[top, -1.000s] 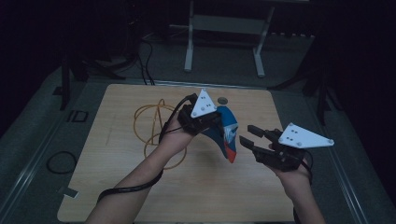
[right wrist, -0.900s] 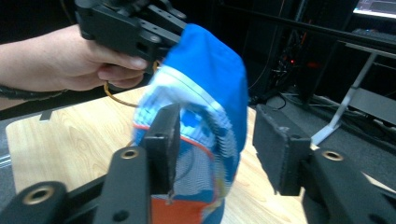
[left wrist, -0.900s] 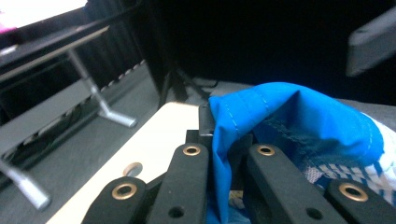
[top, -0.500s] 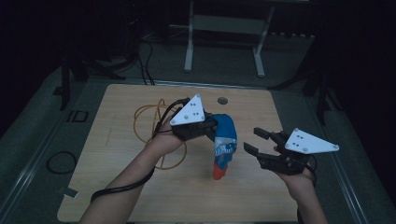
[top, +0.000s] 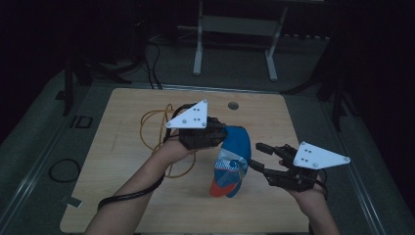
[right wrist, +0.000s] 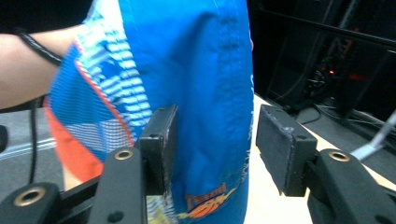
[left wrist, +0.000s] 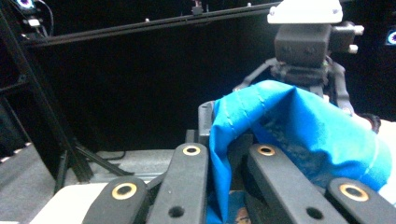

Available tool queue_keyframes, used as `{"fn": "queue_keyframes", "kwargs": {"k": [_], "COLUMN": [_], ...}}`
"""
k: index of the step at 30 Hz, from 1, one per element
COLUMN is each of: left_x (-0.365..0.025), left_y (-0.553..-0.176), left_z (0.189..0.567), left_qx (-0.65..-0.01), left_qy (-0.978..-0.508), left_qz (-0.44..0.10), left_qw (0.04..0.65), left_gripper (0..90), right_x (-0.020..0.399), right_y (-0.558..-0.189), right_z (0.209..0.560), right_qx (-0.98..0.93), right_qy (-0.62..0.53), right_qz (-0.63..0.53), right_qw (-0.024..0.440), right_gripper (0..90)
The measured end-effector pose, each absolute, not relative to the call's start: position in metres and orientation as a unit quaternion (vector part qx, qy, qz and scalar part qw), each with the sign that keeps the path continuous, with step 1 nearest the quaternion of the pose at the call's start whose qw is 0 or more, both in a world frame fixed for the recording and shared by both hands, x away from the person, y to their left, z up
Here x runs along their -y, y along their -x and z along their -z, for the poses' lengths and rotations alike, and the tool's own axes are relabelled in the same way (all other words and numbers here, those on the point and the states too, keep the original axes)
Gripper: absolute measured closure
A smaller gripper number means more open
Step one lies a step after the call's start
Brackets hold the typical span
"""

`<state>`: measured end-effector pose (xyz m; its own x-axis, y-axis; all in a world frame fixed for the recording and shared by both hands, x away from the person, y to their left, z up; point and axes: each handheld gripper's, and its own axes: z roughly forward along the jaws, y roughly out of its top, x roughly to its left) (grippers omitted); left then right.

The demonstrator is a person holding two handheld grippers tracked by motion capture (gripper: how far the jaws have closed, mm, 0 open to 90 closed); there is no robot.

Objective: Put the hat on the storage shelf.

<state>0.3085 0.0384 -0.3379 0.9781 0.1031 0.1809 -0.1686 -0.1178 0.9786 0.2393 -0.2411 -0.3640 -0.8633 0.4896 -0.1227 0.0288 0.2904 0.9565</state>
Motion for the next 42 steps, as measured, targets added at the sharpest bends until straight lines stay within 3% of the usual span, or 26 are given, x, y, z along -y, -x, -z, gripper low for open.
{"fn": "queue_keyframes", "kwargs": {"k": [5, 11, 19, 37, 42], "left_x": [-0.035, -0.031, -0.037, -0.057, -0.064], "left_y": [-0.306, -0.304, -0.307, -0.294, -0.295], "left_z": [0.336, 0.337, 0.340, 0.351, 0.351], "left_qx": [0.025, 0.026, 0.014, 0.029, 0.009], "left_qy": [-0.733, -0.732, -0.735, -0.793, -0.797], "left_qz": [-0.097, -0.092, -0.095, -0.138, -0.137], "left_qw": [0.673, 0.675, 0.672, 0.593, 0.588], "left_gripper": [89.2, 89.2, 89.1, 86.7, 64.4], "right_x": [0.236, 0.233, 0.230, 0.249, 0.250], "right_y": [-0.243, -0.245, -0.247, -0.252, -0.253], "right_z": [0.367, 0.368, 0.369, 0.350, 0.346], "right_qx": [-0.775, -0.774, -0.776, -0.791, -0.793], "right_qy": [-0.173, -0.169, -0.176, -0.169, -0.168], "right_qz": [-0.572, -0.575, -0.570, -0.549, -0.551], "right_qw": [0.207, 0.202, 0.206, 0.210, 0.201], "right_gripper": [49.3, 59.8, 88.3, 89.3, 89.3]}}
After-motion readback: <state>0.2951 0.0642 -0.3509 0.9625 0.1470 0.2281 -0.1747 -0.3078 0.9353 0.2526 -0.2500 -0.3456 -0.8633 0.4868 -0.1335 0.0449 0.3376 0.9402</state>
